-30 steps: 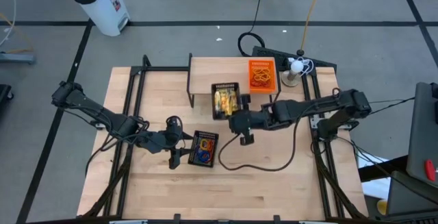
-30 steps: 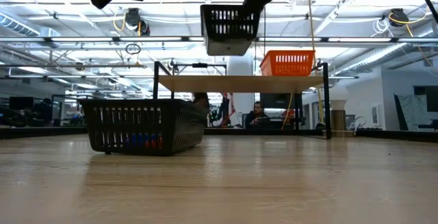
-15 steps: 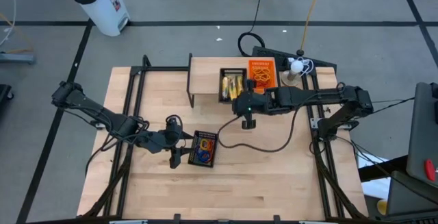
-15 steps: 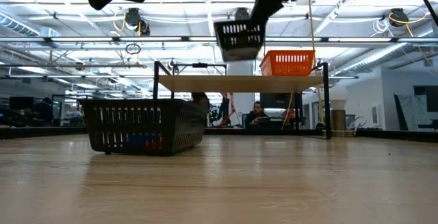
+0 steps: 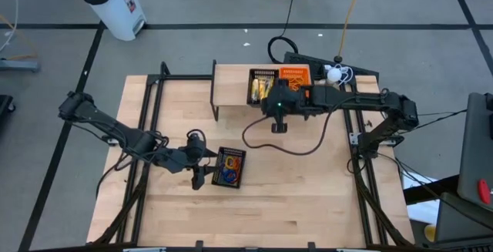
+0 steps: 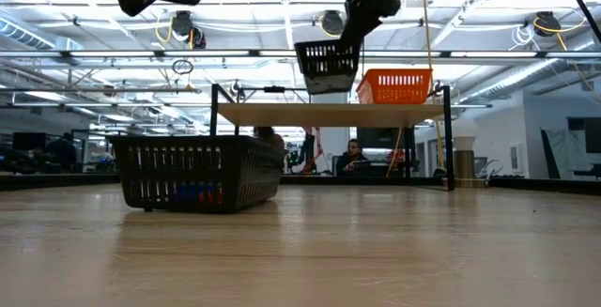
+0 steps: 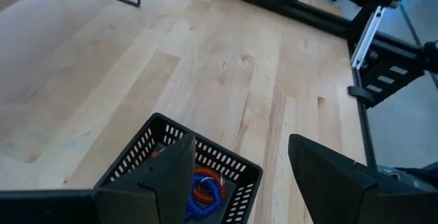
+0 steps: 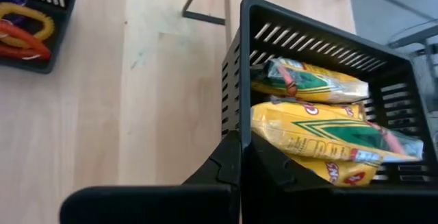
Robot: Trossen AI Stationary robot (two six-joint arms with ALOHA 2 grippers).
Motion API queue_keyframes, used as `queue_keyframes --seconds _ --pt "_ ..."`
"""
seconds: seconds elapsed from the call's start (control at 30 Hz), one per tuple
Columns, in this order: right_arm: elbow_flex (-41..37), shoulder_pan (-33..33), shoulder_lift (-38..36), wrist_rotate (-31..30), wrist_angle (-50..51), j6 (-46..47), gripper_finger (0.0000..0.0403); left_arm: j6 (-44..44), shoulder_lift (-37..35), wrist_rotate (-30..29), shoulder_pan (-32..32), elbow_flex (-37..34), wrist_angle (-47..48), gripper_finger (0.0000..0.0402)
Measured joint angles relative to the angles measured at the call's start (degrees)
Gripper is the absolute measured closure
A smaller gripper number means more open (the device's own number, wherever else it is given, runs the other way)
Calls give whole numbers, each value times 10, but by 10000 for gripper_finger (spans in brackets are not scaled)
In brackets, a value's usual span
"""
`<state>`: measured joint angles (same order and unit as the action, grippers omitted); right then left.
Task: Pick & Place Office Desk Supplies
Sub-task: Put the right black basket filled with crayon box on the shelf
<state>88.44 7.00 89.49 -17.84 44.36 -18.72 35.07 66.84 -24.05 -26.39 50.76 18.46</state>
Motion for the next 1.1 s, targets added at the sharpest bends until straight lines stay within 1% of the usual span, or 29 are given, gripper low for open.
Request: queue_keyframes --seconds 0.13,0.27,0.4,0.63,0.77,1.03,1.1 --pt "0 14 0 18 -7 -7 400 1 12 0 0 0 0 165" --pt "0 24 0 22 -13 -18 400 2 29 1 0 0 -1 165" --pt "0 38 0 61 -12 -30 400 17 41 1 0 0 -3 165" --pt "0 56 0 65 -16 -35 399 43 41 0 0 0 -6 165" --pt "0 69 0 107 -16 -35 399 47 41 0 0 0 -9 165" --pt "0 77 0 107 -16 -35 399 47 41 0 0 0 -9 165" --pt "0 77 0 117 -16 -34 399 45 41 1 0 0 -10 165"
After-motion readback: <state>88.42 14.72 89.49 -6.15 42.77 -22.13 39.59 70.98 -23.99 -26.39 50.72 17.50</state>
